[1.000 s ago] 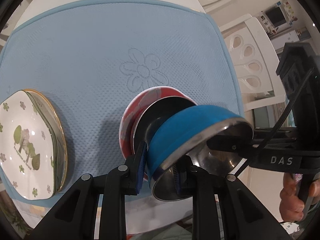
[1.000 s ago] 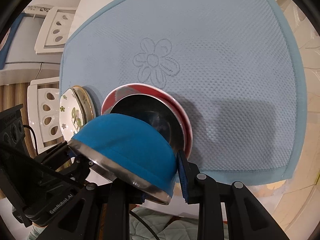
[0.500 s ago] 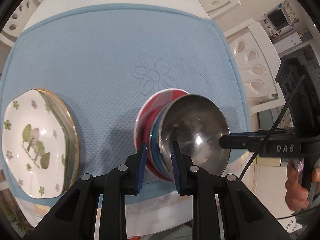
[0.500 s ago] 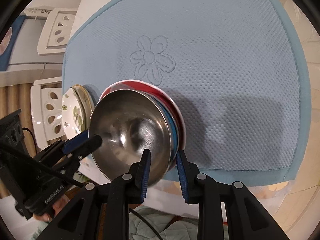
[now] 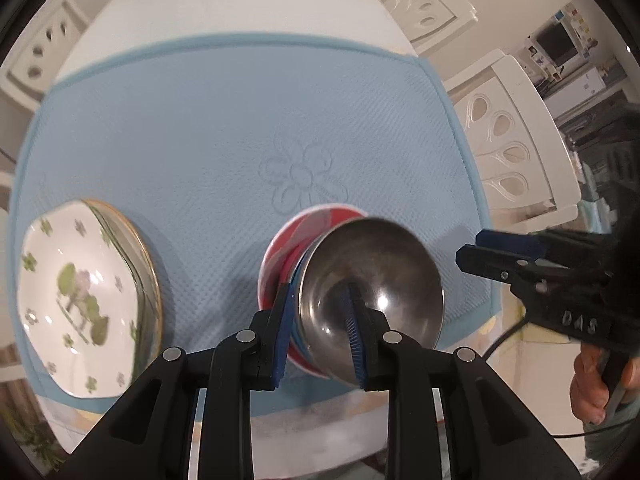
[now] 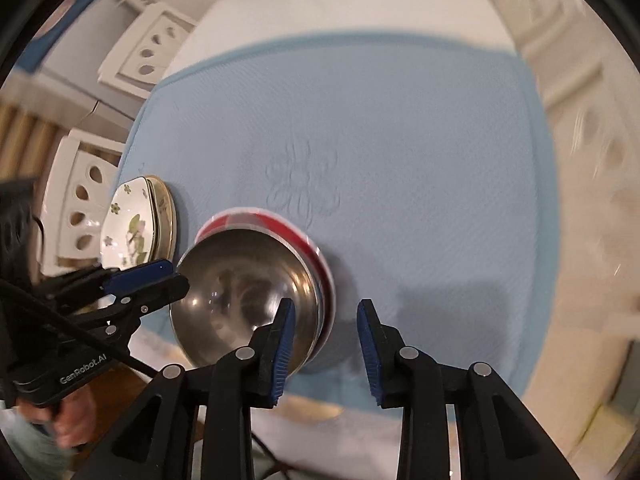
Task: Organize plates and bowls
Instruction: 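Open both grippers and pull back from the bowl stack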
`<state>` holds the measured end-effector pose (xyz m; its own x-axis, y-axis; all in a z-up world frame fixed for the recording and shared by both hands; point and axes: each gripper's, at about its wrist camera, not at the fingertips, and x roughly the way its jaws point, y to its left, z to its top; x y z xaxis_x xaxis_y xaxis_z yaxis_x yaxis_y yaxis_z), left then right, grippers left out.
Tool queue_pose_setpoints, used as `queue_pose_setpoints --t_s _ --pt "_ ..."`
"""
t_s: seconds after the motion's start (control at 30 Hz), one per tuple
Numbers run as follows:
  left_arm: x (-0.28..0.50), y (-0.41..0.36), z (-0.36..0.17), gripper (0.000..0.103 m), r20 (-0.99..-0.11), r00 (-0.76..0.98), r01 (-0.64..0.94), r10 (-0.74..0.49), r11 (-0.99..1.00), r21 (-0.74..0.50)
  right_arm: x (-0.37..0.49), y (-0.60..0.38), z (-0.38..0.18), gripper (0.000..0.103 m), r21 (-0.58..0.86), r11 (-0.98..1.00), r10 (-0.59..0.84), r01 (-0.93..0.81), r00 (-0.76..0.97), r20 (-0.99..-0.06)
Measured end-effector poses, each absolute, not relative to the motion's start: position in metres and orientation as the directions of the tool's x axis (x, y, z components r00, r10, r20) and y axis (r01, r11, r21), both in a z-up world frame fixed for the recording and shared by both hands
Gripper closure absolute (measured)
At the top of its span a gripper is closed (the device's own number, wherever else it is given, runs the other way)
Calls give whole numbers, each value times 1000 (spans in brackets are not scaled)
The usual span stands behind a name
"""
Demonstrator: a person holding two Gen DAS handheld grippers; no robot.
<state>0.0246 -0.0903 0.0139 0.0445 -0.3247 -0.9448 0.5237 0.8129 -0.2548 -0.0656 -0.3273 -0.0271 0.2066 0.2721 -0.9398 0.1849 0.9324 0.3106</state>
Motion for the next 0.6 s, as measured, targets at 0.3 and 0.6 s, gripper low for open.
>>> queue_pose_setpoints --t_s 0.3,0.6 --pt "29 -100 29 80 -956 133 551 -261 822 -148 -79 -325 -5 60 223 964 170 141 316 -933" --pt "-2 -91 42 80 -945 156 645 -288 754 -124 -117 -318 -10 60 268 927 185 263 302 -935"
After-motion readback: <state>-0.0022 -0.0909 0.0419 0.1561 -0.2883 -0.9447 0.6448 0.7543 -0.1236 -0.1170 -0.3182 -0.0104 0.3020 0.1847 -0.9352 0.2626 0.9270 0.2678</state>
